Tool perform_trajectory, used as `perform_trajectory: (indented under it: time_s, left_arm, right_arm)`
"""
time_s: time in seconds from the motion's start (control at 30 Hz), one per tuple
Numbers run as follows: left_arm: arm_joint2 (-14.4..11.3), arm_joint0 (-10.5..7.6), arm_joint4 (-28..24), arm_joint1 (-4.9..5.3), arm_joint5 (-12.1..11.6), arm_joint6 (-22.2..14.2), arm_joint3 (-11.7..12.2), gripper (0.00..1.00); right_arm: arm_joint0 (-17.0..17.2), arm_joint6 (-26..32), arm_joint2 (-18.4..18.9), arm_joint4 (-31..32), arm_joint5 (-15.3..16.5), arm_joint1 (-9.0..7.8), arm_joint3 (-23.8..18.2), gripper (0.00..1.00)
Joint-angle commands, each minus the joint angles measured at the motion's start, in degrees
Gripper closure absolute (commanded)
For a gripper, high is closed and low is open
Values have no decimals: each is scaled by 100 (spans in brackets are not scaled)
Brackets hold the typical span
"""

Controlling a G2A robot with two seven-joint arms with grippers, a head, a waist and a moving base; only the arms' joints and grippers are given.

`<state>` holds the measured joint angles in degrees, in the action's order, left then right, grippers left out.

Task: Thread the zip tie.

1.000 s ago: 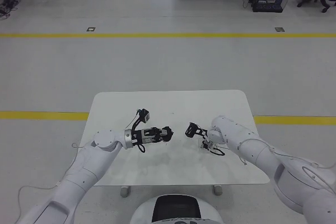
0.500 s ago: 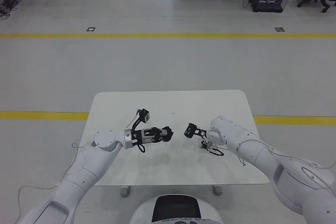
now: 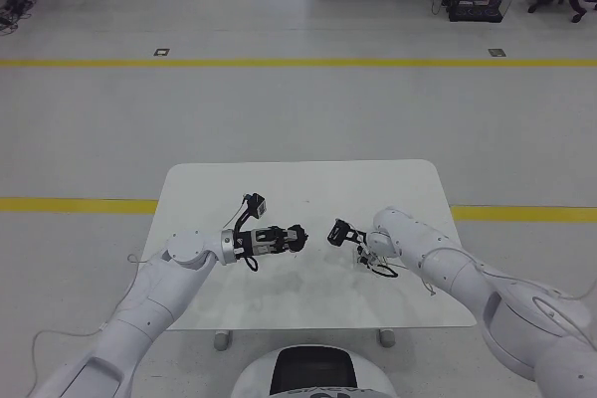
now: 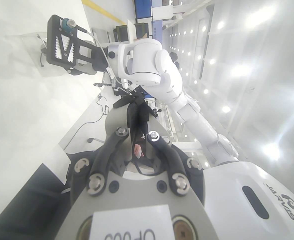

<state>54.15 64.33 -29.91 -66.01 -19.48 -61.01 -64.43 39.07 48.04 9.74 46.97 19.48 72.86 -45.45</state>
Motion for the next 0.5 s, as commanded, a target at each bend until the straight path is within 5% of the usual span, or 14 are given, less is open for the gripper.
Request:
perform_trajectory:
  time_s: [0.0,0.17,0.47]
  left_arm:
    - [0,0,0,0,0,0,0,100]
    - [0,0,0,0,0,0,0,100]
    - [0,0,0,0,0,0,0,100]
  right_arm:
    - [-12,-49,0,-1,0,-7,-9,98]
    - [-25,-102,0,10,0,-32,-42,73]
    - [-138,24,0,-471,0,-34,119,69]
